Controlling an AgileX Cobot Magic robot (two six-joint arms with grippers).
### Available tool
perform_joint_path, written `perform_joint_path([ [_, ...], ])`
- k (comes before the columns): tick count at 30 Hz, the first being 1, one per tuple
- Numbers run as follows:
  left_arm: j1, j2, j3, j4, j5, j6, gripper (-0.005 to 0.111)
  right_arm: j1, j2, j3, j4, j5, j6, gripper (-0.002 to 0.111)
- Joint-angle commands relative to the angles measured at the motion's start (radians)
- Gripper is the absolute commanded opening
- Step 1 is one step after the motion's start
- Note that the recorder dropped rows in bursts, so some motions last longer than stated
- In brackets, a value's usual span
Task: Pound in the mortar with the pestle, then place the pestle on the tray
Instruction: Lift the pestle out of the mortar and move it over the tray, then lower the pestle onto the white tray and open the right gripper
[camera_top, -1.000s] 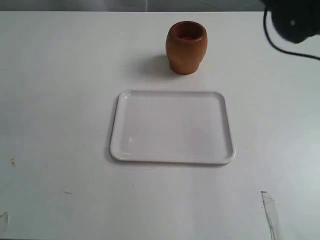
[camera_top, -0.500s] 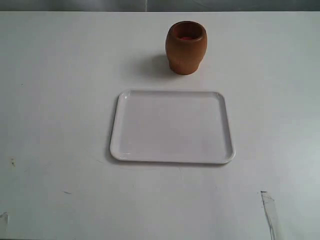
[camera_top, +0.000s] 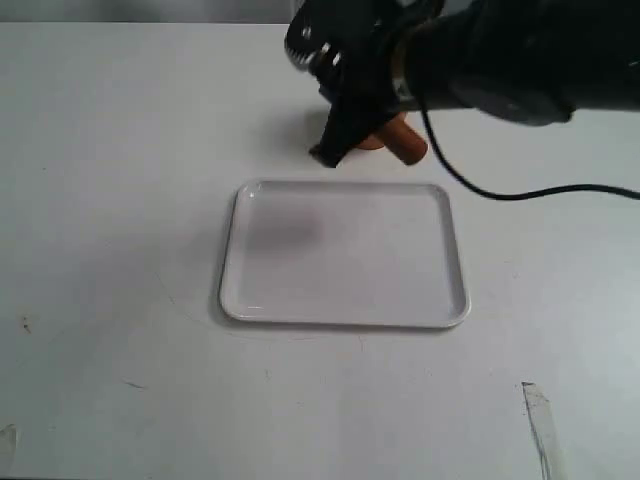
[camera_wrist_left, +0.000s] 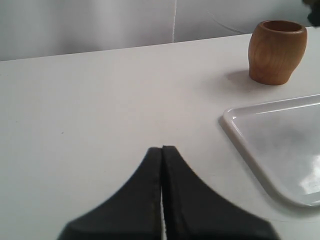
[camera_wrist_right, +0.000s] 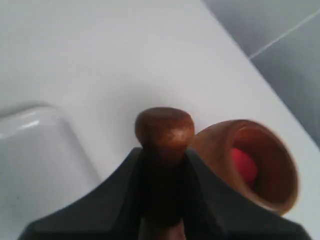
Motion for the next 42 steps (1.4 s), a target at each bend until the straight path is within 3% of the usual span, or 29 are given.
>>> perform_joint_path([
  [1, -0.008, -0.001, 0.001, -0.007, -0.003, -0.008, 0.000, 0.038, 0.118, 0.001, 0.009, 0.031, -0.018, 0.000],
  [14, -0.008, -0.001, 0.001, -0.007, -0.003, -0.008, 0.000, 0.040, 0.157, 0.003, 0.401, 0.043, -0.159, 0.000],
  [42, -0.008, -0.001, 0.001, -0.007, -0.003, -0.008, 0.000, 0.040, 0.246, 0.003, 0.578, 0.101, -0.180, 0.000],
])
